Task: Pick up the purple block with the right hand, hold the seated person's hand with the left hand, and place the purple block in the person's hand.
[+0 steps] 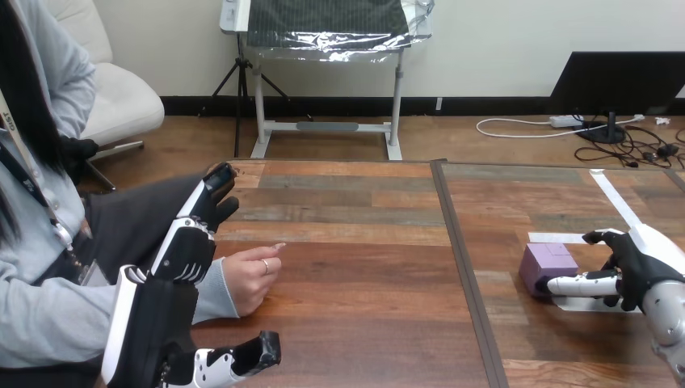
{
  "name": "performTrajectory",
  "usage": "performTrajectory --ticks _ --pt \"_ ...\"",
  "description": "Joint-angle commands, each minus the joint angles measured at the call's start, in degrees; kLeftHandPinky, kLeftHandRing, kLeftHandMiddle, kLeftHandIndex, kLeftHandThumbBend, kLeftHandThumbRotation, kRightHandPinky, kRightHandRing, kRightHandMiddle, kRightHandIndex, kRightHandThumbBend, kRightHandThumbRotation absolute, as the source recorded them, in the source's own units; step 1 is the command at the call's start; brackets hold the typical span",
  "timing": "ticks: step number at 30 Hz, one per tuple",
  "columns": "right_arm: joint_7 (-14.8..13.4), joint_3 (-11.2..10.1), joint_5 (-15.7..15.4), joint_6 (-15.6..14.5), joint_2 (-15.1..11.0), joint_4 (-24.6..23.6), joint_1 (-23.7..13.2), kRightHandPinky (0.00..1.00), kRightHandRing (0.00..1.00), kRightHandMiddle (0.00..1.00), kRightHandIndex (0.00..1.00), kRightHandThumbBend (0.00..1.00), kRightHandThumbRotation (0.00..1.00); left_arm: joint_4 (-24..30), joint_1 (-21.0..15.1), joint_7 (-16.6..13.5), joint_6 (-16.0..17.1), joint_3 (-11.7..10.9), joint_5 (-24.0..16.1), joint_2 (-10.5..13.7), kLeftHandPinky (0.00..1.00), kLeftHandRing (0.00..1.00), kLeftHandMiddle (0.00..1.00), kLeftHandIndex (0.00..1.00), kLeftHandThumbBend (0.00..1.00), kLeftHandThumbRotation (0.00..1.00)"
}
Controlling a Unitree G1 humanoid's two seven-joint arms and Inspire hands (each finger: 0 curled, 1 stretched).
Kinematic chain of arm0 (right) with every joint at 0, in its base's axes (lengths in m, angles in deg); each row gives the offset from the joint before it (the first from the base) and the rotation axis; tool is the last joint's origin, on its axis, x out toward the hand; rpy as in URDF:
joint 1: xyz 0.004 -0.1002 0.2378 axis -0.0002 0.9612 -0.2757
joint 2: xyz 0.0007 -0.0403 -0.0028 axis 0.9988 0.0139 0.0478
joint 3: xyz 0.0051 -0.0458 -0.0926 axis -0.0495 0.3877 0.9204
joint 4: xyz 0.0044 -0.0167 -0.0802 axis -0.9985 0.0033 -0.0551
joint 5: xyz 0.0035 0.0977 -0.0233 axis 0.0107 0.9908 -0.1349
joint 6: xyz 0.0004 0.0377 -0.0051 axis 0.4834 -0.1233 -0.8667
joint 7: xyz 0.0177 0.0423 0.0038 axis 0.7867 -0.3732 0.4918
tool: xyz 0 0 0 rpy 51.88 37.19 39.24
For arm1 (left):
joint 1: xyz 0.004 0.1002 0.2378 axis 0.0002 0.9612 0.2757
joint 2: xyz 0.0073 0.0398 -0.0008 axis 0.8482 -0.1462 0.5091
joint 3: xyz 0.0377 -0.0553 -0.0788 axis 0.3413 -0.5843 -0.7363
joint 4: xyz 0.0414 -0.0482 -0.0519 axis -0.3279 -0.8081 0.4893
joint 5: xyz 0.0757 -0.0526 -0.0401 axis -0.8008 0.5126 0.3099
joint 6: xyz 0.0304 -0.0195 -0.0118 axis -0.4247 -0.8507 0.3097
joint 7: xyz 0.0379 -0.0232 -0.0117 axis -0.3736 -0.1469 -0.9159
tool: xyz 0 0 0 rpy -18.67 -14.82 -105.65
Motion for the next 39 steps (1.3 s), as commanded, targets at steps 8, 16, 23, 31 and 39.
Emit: performTrajectory --ticks 8,16,23,31,39 --pt "-0.6 -0.2 0.4 1.0 1.0 -2.2 -5.9 0.23 0.21 0.29 0.87 1.0 0.41 -0.3 -3.6 -0.5 1.5 -0.5 -0.1 -0.9 0.9 0.94 0.95 0.91 1.0 0.63" --pt "-0.8 0.0 0.2 0.9 1.3 -2.0 -6.2 0.27 0.22 0.3 0.87 1.0 0.41 -0.4 -3.7 -0.4 1.5 -0.3 0.1 -0.9 0.9 0.94 0.94 0.91 1.0 0.62" --pt "-1.0 0.8 -0.6 1.5 1.4 -2.3 -6.5 0.28 0.22 0.29 0.87 1.0 0.43 -0.6 -3.9 -0.5 1.7 -0.3 -0.1 -1.1 0.9 0.94 0.94 0.91 1.0 0.61" --pt "-1.2 0.9 -0.7 1.7 1.7 -2.2 -6.8 0.31 0.25 0.3 0.86 1.0 0.43 -1.5 -4.4 -0.5 2.6 -0.5 -0.5 -1.5 0.9 0.94 0.95 0.91 1.0 0.62" --pt "-0.9 1.3 -1.2 1.1 1.9 -2.0 -7.5 0.36 0.36 0.41 0.87 1.0 0.43 -2.1 -4.7 -0.3 2.6 0.1 0.0 -1.7 0.9 0.95 0.95 0.91 1.0 0.61"
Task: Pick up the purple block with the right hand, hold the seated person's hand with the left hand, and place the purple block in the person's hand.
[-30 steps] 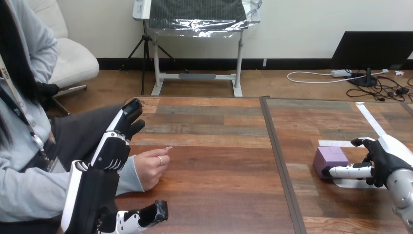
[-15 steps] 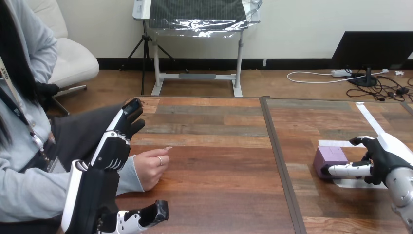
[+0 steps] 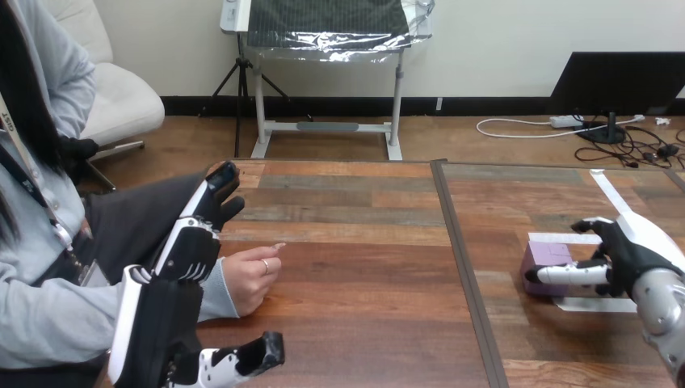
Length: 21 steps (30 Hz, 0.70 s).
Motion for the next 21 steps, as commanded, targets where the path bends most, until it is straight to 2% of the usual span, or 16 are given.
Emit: performTrajectory --ticks 1,5,11,17,21 --pt "-0.7 0.5 -0.2 0.6 1.2 -2.0 -5.8 0.38 0.38 0.42 0.87 1.0 0.42 -0.7 -3.9 0.0 1.0 0.2 0.8 -0.4 0.9 0.95 0.95 0.91 1.0 0.6" --pt "-0.6 0.5 -0.1 0.4 1.3 -2.0 -6.2 0.39 0.4 0.44 0.87 1.0 0.42 -0.9 -4.0 -0.2 1.1 0.1 0.4 -0.6 0.9 0.95 0.95 0.91 1.0 0.6" --pt "-0.6 0.8 -0.3 0.3 1.5 -2.1 -6.6 0.32 0.3 0.37 0.87 1.0 0.43 -1.3 -4.3 -0.2 1.4 0.2 0.2 -0.8 0.9 0.95 0.95 0.91 1.0 0.59" --pt "-0.7 1.3 -0.8 -0.1 1.6 -2.1 -7.2 0.32 0.3 0.37 0.87 1.0 0.44 -1.5 -4.4 -0.6 1.6 -0.2 -0.6 -1.3 0.9 0.95 0.95 0.9 1.0 0.6" --pt "-1.1 2.1 -1.6 -0.4 1.6 -2.1 -7.5 0.37 0.36 0.42 0.86 1.0 0.46 -1.6 -4.5 -0.4 1.5 0.3 -0.2 -1.3 0.89 0.95 0.95 0.91 1.0 0.59"
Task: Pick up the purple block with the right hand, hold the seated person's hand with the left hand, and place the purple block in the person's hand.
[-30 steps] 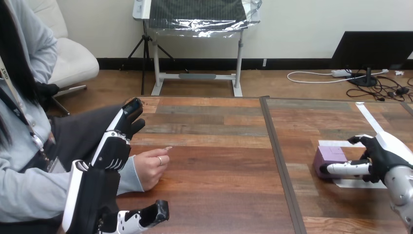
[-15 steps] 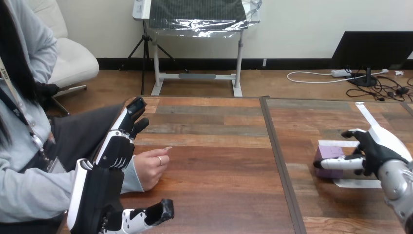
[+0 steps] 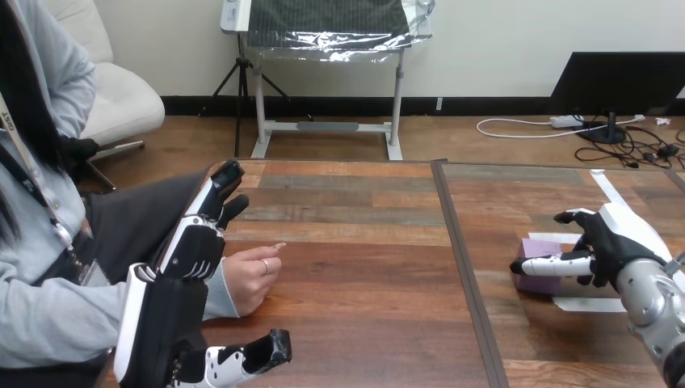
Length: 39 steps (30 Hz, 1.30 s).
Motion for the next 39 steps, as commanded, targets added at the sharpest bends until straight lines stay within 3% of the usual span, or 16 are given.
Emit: performTrajectory --ticks 1,14,39 --pt "-1.1 1.1 -1.0 -0.3 0.0 -2.1 -5.8 0.38 0.38 0.44 0.86 1.0 0.46 -0.4 -3.6 -0.2 0.9 0.1 0.3 -0.6 0.89 0.95 0.95 0.91 1.0 0.59" --pt "-1.0 1.4 -1.5 0.2 0.1 -2.1 -6.2 0.46 0.44 0.48 0.86 1.0 0.48 -0.5 -3.6 -0.6 0.9 0.1 -0.1 -1.2 0.9 0.96 0.95 0.91 1.0 0.59" --pt "0.5 2.5 -2.2 0.1 0.3 -2.2 -6.8 0.47 0.54 0.58 0.86 1.0 0.46 -0.2 -3.1 -1.0 0.9 0.1 -0.3 -1.4 0.93 0.97 0.96 0.91 1.0 0.6"
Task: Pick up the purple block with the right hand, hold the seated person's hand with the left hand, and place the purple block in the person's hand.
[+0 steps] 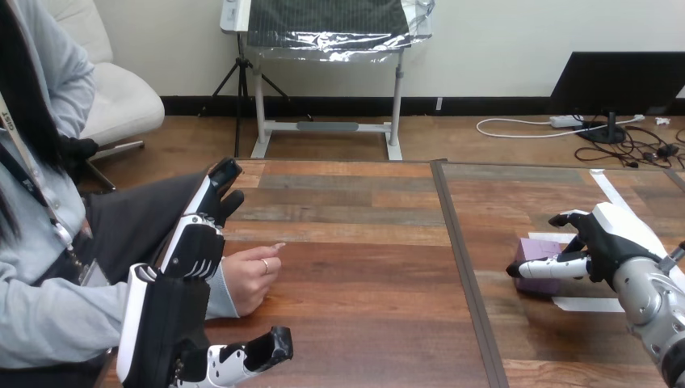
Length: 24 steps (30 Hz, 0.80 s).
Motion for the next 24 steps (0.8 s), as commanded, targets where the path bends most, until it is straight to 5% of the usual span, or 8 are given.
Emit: performTrajectory --ticks 1,11,22,24 --pt "0.0 0.8 -0.6 0.2 0.3 -2.1 -6.4 0.48 0.56 0.6 0.86 1.0 0.46 -0.2 -3.1 -0.3 0.8 -0.2 -0.1 -0.4 0.93 0.97 0.96 0.91 1.0 0.6" --pt "0.1 0.9 -0.4 0.6 0.3 -2.1 -6.3 0.46 0.47 0.52 0.85 1.0 0.47 -0.3 -3.0 -0.3 0.9 -0.3 0.0 -0.3 0.94 0.97 0.95 0.91 1.0 0.59" --pt "0.1 1.8 -1.1 -0.1 0.4 -2.3 -6.9 0.31 0.3 0.39 0.85 1.0 0.42 -0.4 -3.2 -0.5 0.9 -0.3 -0.2 -0.6 0.95 0.97 0.96 0.91 1.0 0.6" --pt "0.3 2.0 -1.3 -0.4 0.4 -2.2 -7.0 0.34 0.35 0.44 0.85 1.0 0.41 -0.3 -3.2 -0.5 0.9 -0.3 -0.3 -0.7 0.95 0.97 0.96 0.91 1.0 0.59"
